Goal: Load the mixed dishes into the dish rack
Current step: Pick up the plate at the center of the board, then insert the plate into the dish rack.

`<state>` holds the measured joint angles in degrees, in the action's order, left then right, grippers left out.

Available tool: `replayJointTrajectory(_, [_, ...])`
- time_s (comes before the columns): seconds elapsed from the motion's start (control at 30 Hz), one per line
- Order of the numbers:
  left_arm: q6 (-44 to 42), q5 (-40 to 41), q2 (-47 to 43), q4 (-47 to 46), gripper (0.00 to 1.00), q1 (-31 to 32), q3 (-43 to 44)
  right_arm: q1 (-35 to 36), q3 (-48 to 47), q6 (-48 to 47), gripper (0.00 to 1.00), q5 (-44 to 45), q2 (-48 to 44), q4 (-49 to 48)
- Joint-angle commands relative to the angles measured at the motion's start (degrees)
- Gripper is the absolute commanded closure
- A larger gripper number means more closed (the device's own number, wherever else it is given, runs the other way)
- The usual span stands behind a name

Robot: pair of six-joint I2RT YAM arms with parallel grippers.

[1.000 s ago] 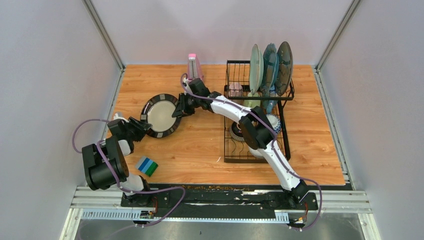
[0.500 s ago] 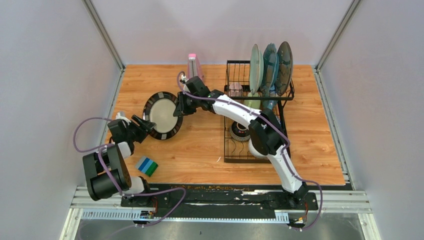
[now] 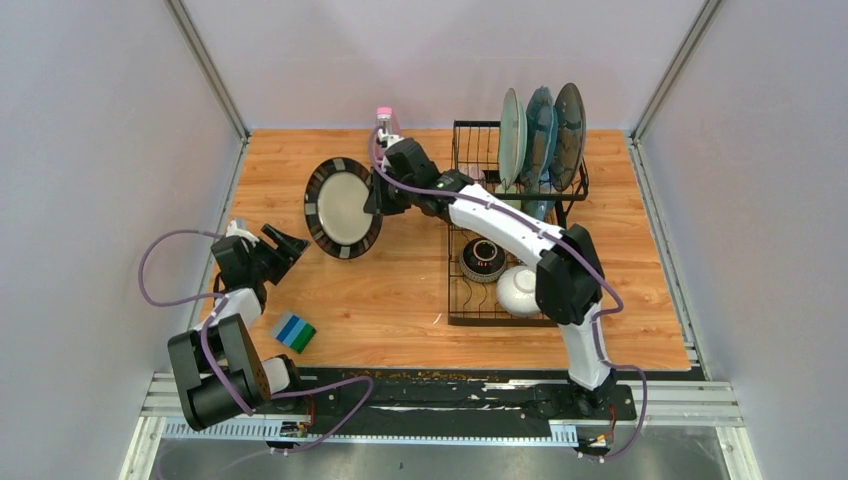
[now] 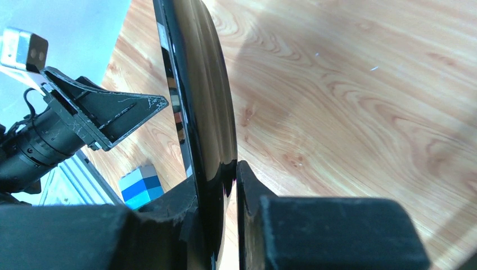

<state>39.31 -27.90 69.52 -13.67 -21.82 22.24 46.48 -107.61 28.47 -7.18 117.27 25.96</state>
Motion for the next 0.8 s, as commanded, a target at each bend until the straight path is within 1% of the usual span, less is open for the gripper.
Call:
replayJointTrajectory(0.0, [-1.70, 2.10, -3.75, 2.74, 0.18, 0.20, 2.08, 0.27, -0.71, -2.99, 1.00, 5.75, -13.58, -9.10])
replayJointTrajectory(0.1, [-1.56, 2.16, -5.54, 3.48, 0.17, 0.20, 1.96, 0.53, 0.19, -5.26, 1.00, 10.92, -18.19, -9.24])
replayJointTrajectory(0.23, [-1.45, 1.86, -7.08, 4.14, 0.13, 0.20, 2.00, 0.85, 0.47, -8.72, 1.00, 15.57, -23.76, -9.88])
replayJointTrajectory(0.43, [-1.84, 1.95, -7.83, 4.98, 0.08, 0.23, 2.65, 1.14, 3.32, -12.52, 1.00, 21.82, -31.28, -12.87])
replayJointTrajectory(0.5, [-2.05, 1.95, -7.68, 5.22, 0.07, 0.16, 3.15, 1.37, 4.20, -13.80, 1.00, 25.44, -33.01, -13.56])
replayJointTrajectory(0.57, [-2.17, 1.89, -7.71, 5.56, 0.02, 0.20, 3.50, 1.42, 4.86, -15.17, 1.00, 28.94, -34.42, -13.97])
replayJointTrajectory(0.63, [-2.37, 1.83, -7.68, 5.78, 0.01, 0.20, 3.73, 1.43, 5.47, -16.67, 1.00, 32.33, -35.57, -14.55])
replayJointTrajectory(0.77, [-2.28, 1.97, -7.58, 5.96, 0.00, 0.20, 3.42, 1.51, 7.10, -18.82, 1.00, 38.41, -36.83, -16.57])
